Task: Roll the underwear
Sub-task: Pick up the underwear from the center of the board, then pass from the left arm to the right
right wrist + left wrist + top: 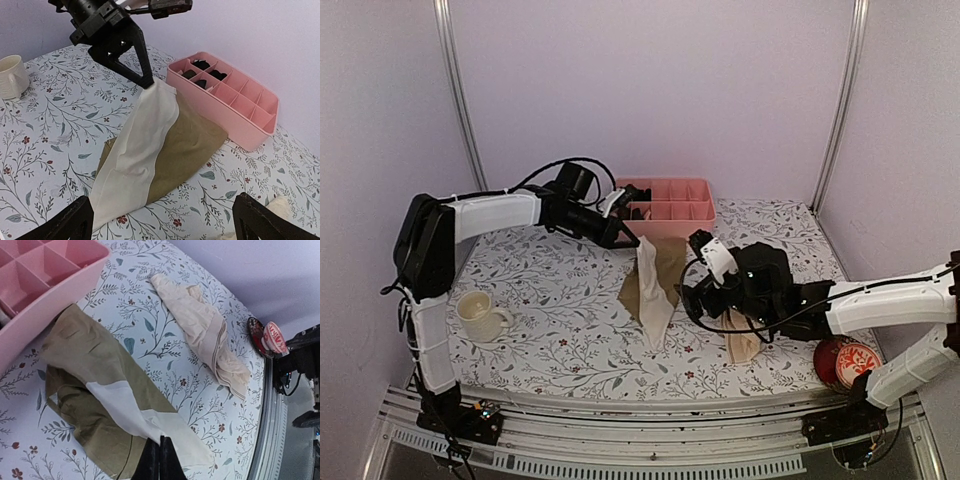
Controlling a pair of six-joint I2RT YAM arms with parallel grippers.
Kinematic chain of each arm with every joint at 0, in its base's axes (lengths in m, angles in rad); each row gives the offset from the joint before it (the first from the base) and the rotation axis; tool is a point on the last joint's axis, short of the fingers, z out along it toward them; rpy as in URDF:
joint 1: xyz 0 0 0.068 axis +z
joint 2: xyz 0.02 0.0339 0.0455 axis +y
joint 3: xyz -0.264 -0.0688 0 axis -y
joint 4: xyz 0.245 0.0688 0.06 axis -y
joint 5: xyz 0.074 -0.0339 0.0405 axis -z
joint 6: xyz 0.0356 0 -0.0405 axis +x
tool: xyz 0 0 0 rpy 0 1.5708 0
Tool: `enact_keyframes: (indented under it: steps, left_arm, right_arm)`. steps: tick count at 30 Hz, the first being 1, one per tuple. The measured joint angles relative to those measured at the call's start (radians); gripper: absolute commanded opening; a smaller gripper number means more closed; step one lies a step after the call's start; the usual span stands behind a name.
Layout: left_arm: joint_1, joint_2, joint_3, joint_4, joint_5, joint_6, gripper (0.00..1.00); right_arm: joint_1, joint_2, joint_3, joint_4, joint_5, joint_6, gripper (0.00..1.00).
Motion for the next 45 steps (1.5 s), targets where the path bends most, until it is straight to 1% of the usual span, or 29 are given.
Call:
enact_keyframes:
  steps: [4, 7, 11, 17, 19, 25, 29, 31, 32, 33, 35, 36, 38, 40, 42, 44, 45]
  left_arm:
    - [-0.005, -0.048, -0.033, 0.033, 0.044, -0.027, 0.0]
    - [-0.007, -0.049, -0.066, 0.056, 0.064, -0.047, 0.0]
    - [-0.01, -0.049, -0.107, 0.064, 0.077, -0.066, 0.0]
    - [-0.011, -0.049, -0.126, 0.101, 0.105, -0.087, 0.0]
    - [-0.011, -0.049, -0.131, 0.109, 0.112, -0.091, 0.0]
    - [-0.011, -0.075, -0.158, 0.141, 0.127, -0.107, 0.0]
    - [-0.011, -0.098, -0.169, 0.163, 0.142, -0.119, 0.0]
    - [-0.012, -0.101, -0.17, 0.174, 0.149, -0.126, 0.0]
    - [-0.012, -0.102, -0.171, 0.178, 0.15, -0.128, 0.0]
    - [-0.012, -0.102, -0.172, 0.183, 0.15, -0.13, 0.0]
    - [-0.012, -0.102, -0.174, 0.185, 0.152, -0.133, 0.0]
    - [-0.012, -0.102, -0.175, 0.186, 0.153, -0.135, 0.0]
    - [-0.012, -0.102, -0.175, 0.188, 0.156, -0.136, 0.01]
    - [-0.013, -0.102, -0.175, 0.195, 0.157, -0.139, 0.05]
    - [-0.013, -0.103, -0.175, 0.201, 0.16, -0.14, 0.13]
    - [-0.013, -0.108, -0.18, 0.207, 0.164, -0.14, 0.3]
    - [-0.013, -0.113, -0.185, 0.21, 0.166, -0.14, 0.44]
  right_arm:
    - [0.089, 0.158, 0.053, 0.118, 0.134, -0.089, 0.99]
    - [0.123, 0.261, 0.108, 0.165, 0.217, -0.124, 0.99]
    - [0.138, 0.384, 0.219, 0.204, 0.293, -0.142, 0.99]
    - [0.141, 0.537, 0.388, 0.236, 0.383, -0.14, 1.0]
    - [0.142, 0.586, 0.434, 0.244, 0.415, -0.135, 0.98]
    - [0.142, 0.689, 0.509, 0.253, 0.495, -0.125, 0.86]
    - [0.142, 0.727, 0.537, 0.263, 0.548, -0.127, 0.7]
    - [0.142, 0.735, 0.537, 0.279, 0.576, -0.133, 0.58]
    - [0.142, 0.736, 0.537, 0.285, 0.587, -0.136, 0.48]
    - [0.142, 0.736, 0.537, 0.295, 0.598, -0.143, 0.37]
    - [0.142, 0.736, 0.537, 0.319, 0.612, -0.157, 0.08]
    - [0.143, 0.736, 0.537, 0.327, 0.617, -0.155, 0.03]
    - [0.143, 0.736, 0.536, 0.34, 0.621, -0.164, 0.02]
    - [0.143, 0.735, 0.531, 0.353, 0.62, -0.174, 0.01]
    - [0.143, 0.73, 0.518, 0.362, 0.62, -0.182, 0.01]
    - [0.143, 0.711, 0.487, 0.371, 0.611, -0.189, 0.01]
    - [0.143, 0.691, 0.462, 0.371, 0.603, -0.192, 0.01]
